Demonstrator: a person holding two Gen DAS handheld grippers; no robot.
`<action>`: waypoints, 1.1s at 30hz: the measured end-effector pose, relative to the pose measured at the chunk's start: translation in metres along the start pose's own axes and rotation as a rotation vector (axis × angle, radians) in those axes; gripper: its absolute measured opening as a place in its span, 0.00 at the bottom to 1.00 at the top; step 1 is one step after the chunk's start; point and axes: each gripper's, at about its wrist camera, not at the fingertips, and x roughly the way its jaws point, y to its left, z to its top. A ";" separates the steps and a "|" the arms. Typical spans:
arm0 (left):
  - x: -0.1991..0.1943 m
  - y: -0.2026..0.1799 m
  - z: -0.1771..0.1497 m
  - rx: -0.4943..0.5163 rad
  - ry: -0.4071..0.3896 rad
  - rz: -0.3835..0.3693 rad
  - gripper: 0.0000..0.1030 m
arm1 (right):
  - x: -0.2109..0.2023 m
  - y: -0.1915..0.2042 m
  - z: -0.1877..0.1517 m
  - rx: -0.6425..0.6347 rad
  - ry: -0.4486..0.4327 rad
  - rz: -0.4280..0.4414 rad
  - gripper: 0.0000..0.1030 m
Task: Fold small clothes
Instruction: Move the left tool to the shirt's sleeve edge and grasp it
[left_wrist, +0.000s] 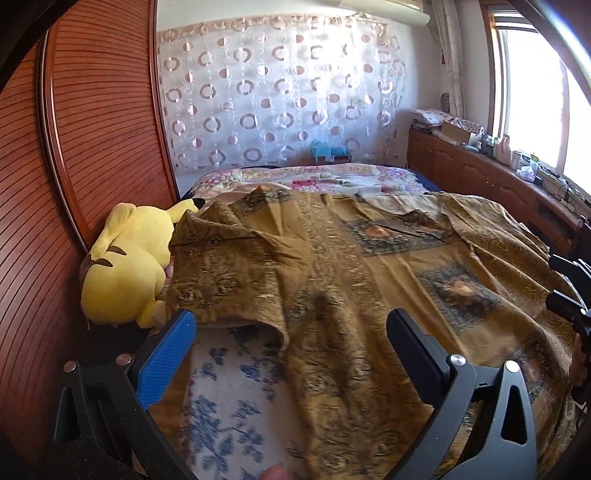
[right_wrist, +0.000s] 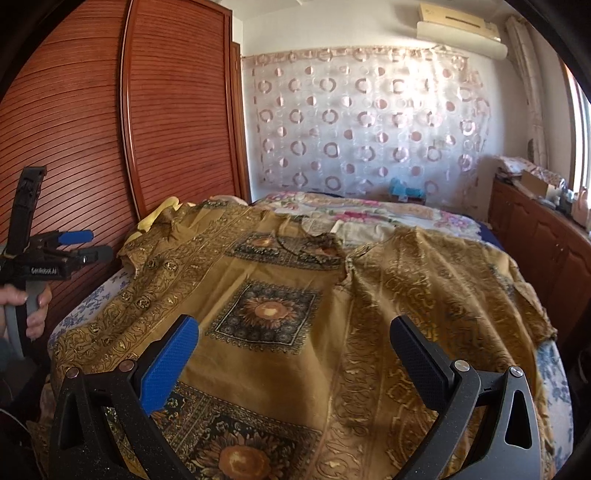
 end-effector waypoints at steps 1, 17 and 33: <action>0.004 0.007 0.002 -0.005 0.010 0.003 1.00 | 0.003 0.001 0.002 -0.003 0.003 -0.001 1.00; 0.074 0.105 0.004 -0.210 0.167 -0.049 0.96 | 0.017 0.016 0.018 -0.061 0.072 0.041 1.00; 0.099 0.119 0.003 -0.282 0.206 -0.127 0.42 | 0.030 0.015 0.018 -0.094 0.130 0.035 1.00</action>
